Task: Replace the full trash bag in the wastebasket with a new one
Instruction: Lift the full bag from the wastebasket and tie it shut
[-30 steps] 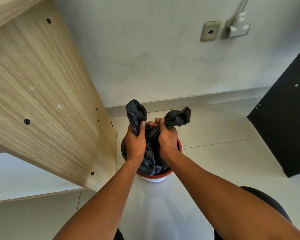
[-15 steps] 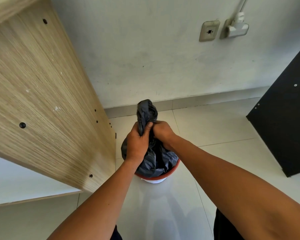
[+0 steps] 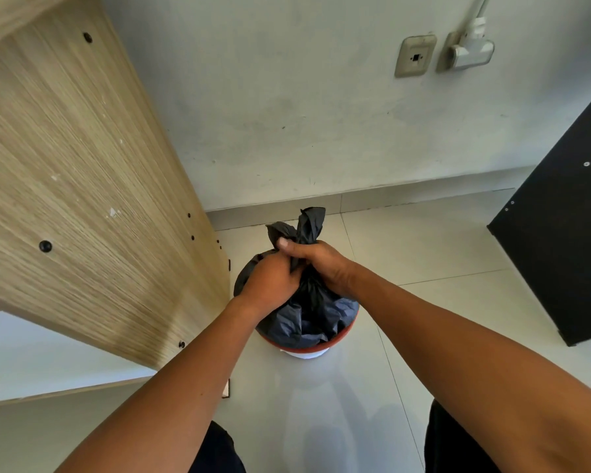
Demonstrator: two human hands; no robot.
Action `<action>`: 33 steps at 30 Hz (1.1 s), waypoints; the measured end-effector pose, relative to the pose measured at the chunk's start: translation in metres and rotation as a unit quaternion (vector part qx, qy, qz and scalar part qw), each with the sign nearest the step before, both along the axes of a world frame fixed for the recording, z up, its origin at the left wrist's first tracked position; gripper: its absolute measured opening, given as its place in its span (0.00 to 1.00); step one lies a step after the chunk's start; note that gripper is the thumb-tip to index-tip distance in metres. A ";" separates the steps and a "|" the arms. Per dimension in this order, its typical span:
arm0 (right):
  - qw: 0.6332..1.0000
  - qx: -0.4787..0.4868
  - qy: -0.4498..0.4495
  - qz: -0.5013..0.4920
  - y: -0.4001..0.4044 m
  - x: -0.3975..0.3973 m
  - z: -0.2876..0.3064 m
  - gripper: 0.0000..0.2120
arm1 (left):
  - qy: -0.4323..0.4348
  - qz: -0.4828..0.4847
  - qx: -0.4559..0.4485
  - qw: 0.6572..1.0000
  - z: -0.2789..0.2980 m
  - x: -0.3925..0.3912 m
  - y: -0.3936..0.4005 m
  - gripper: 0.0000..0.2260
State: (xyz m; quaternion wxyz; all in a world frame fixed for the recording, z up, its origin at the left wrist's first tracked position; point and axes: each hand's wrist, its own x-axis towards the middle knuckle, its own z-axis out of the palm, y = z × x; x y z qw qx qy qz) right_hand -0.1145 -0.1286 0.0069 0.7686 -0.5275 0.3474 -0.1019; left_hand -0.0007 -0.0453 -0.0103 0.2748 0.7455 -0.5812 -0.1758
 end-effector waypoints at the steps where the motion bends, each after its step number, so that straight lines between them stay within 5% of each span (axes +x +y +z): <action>1: 0.998 -0.034 0.027 -0.039 0.000 0.003 -0.002 0.28 | 0.015 -0.026 0.002 1.000 0.000 -0.001 0.000 0.10; 3: 0.987 -0.060 0.055 -0.141 0.000 0.009 -0.007 0.27 | 0.059 -0.051 0.017 0.997 0.003 -0.001 0.001 0.15; 6: 0.969 0.057 0.015 -0.238 -0.001 0.010 -0.009 0.24 | 0.220 -0.009 0.046 0.974 0.005 0.008 0.003 0.16; 9: 0.953 0.188 -0.070 -0.227 -0.003 0.007 -0.005 0.33 | 0.410 0.080 0.059 0.907 0.009 0.023 0.005 0.12; 13: 0.969 0.177 -0.112 -0.132 -0.001 0.000 0.006 0.32 | 0.553 0.148 0.038 0.819 0.014 0.031 0.005 0.12; 16: 0.988 0.092 -0.108 -0.061 -0.007 -0.010 0.012 0.23 | 0.575 0.168 0.025 0.801 0.015 0.033 0.000 0.12; 20: 0.981 -0.192 0.014 0.014 -0.012 -0.015 0.020 0.10 | 0.579 0.178 0.020 0.795 0.018 0.034 -0.002 0.11; 24: 0.918 -0.389 0.076 0.003 -0.007 -0.015 0.022 0.16 | 0.538 0.163 0.014 0.827 0.024 0.029 -0.003 0.17; 29: 0.860 -0.493 0.131 -0.032 -0.001 -0.015 0.013 0.13 | 0.442 0.107 -0.012 0.890 0.041 0.018 0.002 0.18; 33: 0.741 -0.627 0.232 -0.068 0.006 -0.016 0.007 0.11 | 0.498 0.145 0.018 0.855 0.048 0.011 0.001 0.15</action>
